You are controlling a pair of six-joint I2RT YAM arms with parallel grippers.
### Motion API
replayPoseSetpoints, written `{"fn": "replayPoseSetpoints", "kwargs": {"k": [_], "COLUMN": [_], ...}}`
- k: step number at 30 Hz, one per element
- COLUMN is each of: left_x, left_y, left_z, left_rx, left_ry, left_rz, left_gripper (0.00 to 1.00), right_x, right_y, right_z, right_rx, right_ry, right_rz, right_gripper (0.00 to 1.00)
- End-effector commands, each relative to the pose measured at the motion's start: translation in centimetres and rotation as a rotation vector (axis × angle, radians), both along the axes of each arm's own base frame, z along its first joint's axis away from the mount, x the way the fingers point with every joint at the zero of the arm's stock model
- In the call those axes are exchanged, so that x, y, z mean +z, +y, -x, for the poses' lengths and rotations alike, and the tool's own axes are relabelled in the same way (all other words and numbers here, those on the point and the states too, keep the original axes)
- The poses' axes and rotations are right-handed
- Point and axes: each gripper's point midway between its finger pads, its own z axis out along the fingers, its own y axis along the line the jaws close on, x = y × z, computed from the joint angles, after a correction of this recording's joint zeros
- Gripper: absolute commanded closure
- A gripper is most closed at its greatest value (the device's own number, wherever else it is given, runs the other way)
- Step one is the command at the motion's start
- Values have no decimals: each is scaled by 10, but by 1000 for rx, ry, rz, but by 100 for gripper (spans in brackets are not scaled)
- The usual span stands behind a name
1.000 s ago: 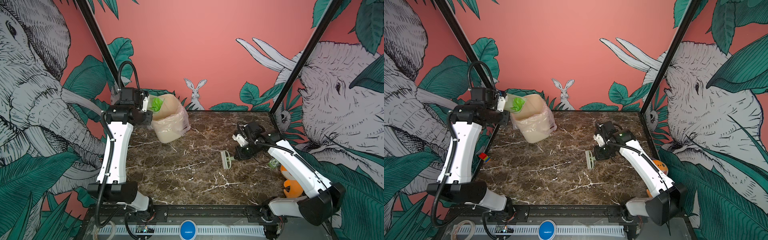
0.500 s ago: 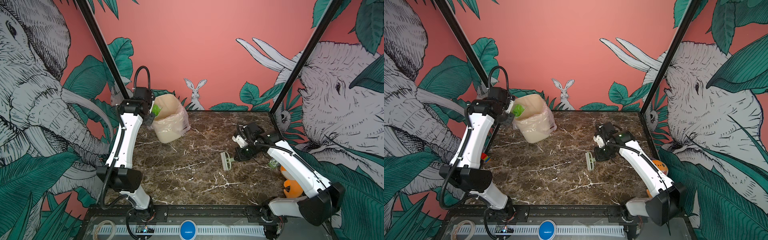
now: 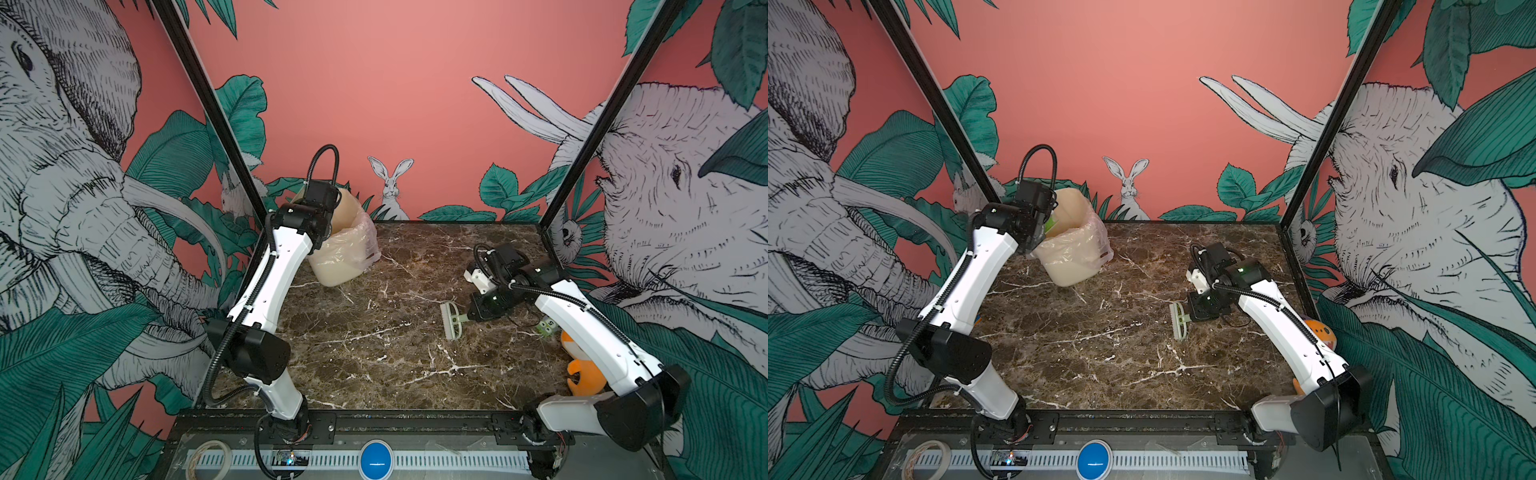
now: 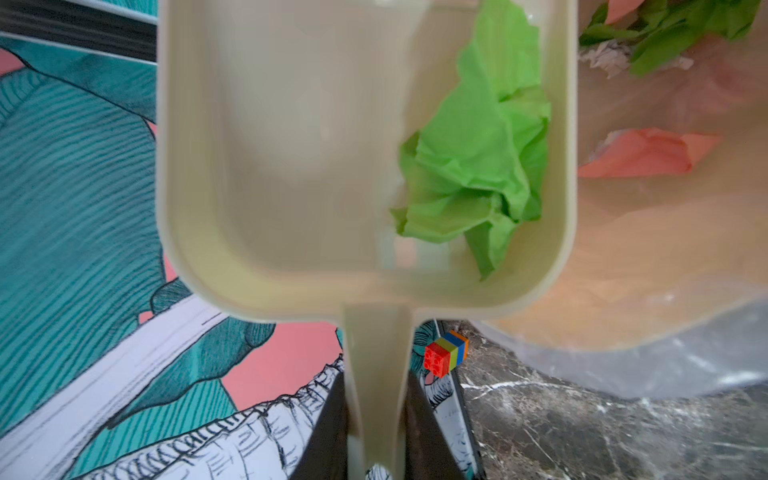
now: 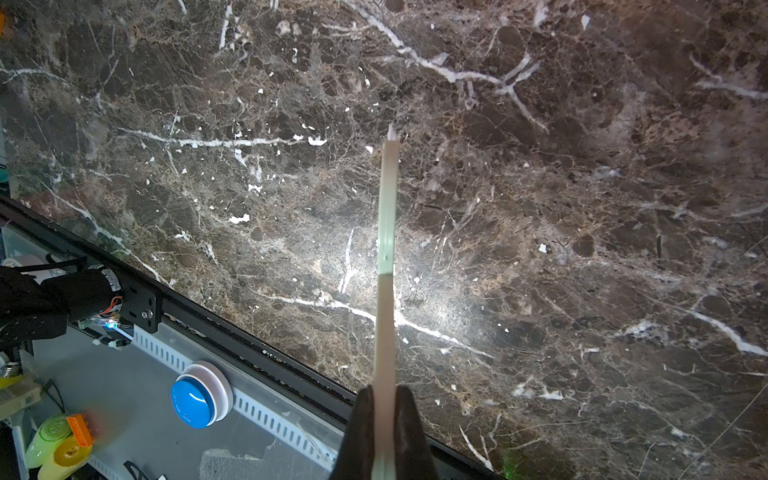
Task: Sweep away the paper scraps from the table
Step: 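Tip the dustpan into the cream bin with the left gripper, then lower the empty dustpan with the left while the right sets the brush down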
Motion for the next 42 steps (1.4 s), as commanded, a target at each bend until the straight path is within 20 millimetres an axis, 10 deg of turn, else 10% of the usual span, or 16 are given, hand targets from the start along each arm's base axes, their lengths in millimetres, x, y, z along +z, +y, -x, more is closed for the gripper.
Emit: {"fn": "replayPoseSetpoints", "kwargs": {"k": [1,24,33,42], "left_x": [32,53,57,16], "left_y": [-2,-10,-38,-119], "left_z": [-3,-5,16,58], "left_rx": [-27,-83,-146,-329], "left_ry": [-89,-193,-267,-155], "left_rz": [-215,-292,149,656], "left_gripper": [82,80,80,79], "right_x": [7,-8,-6,5], "right_y": [0,1,1,-5], "right_z": [3,8,3,-14], "right_rx": [4,10,-2,-48], "right_ry": [-7,22,2,-56], "right_rz": [-19,-26,-23,-20], "right_gripper": [100,100,100,100]}}
